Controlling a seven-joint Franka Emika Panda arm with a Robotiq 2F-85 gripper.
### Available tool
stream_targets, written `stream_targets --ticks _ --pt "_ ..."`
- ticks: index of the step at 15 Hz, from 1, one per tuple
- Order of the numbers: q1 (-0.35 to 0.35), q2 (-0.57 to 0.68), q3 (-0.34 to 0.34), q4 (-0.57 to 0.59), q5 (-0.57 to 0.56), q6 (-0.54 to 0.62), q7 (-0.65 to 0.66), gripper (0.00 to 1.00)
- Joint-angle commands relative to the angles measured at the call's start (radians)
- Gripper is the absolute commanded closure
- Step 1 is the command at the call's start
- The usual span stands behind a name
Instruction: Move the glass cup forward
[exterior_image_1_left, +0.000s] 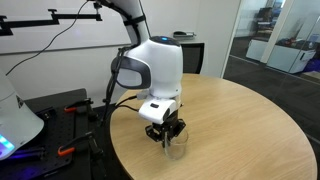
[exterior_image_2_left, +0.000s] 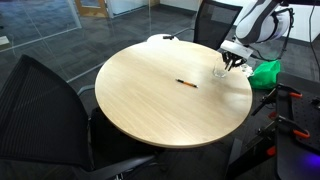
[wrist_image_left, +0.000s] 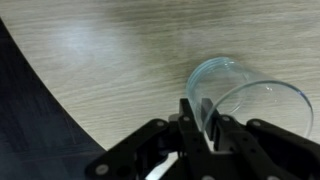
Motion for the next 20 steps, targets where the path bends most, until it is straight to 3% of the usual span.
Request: stream_targets --ticks 1,3,5,8,10,13,20 --pt "0.02 -0.044 -0.022 -0.027 -0.011 -0.017 -0.002 0.71" --pt "0.024 -0.053 -0.026 -0.032 -0.013 -0.015 -0.001 0.61" --pt "0.031 -0.064 -0.031 -0.039 -0.015 -0.012 0.0 0.44" --pt "0.048 -0.09 -0.046 -0.057 -0.022 -0.007 0.001 0.31" --pt "0.078 -0.113 -0.078 -0.075 -0.036 -0.013 0.017 0.24" --pt "0.144 -0.151 -0.151 -0.11 -0.073 -0.022 0.034 0.01" --pt "0.33 -0.291 -0.372 -0.188 -0.191 -0.032 0.024 0.0"
